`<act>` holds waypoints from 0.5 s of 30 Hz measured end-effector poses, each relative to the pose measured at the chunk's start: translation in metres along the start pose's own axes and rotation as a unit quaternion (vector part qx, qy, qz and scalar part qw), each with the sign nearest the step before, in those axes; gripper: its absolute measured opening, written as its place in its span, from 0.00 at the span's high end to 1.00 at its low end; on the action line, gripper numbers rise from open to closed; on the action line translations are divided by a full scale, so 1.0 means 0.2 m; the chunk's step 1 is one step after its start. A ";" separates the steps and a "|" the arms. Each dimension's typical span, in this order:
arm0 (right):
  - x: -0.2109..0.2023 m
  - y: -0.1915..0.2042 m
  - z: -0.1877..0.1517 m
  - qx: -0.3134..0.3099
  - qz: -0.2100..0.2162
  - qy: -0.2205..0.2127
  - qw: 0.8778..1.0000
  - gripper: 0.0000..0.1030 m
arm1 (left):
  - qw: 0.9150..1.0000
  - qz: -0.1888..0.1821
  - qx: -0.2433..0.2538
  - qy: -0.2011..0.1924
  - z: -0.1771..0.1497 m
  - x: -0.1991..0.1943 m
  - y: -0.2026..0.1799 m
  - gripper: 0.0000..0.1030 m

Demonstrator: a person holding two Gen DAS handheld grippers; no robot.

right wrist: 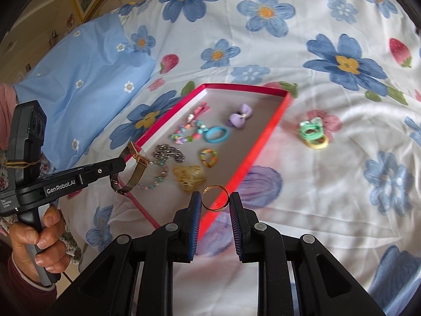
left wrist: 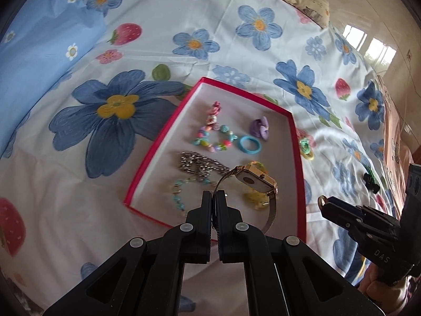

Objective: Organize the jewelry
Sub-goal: 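Carry the gold watch and gold ring over the box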

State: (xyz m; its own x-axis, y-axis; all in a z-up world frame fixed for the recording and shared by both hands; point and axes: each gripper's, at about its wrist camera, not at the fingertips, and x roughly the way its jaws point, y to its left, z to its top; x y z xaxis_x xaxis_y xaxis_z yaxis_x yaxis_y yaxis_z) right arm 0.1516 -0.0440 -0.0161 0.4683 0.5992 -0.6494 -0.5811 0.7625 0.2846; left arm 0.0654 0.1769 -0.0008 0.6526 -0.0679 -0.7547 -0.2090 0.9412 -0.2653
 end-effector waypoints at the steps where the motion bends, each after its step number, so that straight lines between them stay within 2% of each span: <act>1: 0.01 0.02 0.00 -0.003 0.002 0.001 1.000 0.79 | 1.000 0.002 -0.002 0.001 0.00 0.00 0.01 0.98; 15: 0.14 0.14 0.04 -0.030 0.021 0.022 0.999 0.79 | 1.000 0.013 -0.022 0.014 0.07 0.12 0.10 0.98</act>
State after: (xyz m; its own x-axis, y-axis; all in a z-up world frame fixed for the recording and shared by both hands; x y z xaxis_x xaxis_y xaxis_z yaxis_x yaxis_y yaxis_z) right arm 0.1526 -0.0045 -0.0207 0.4135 0.6187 -0.6680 -0.6394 0.7197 0.2707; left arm 0.0860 0.1991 -0.0158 0.6256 -0.0537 -0.7783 -0.2578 0.9274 -0.2712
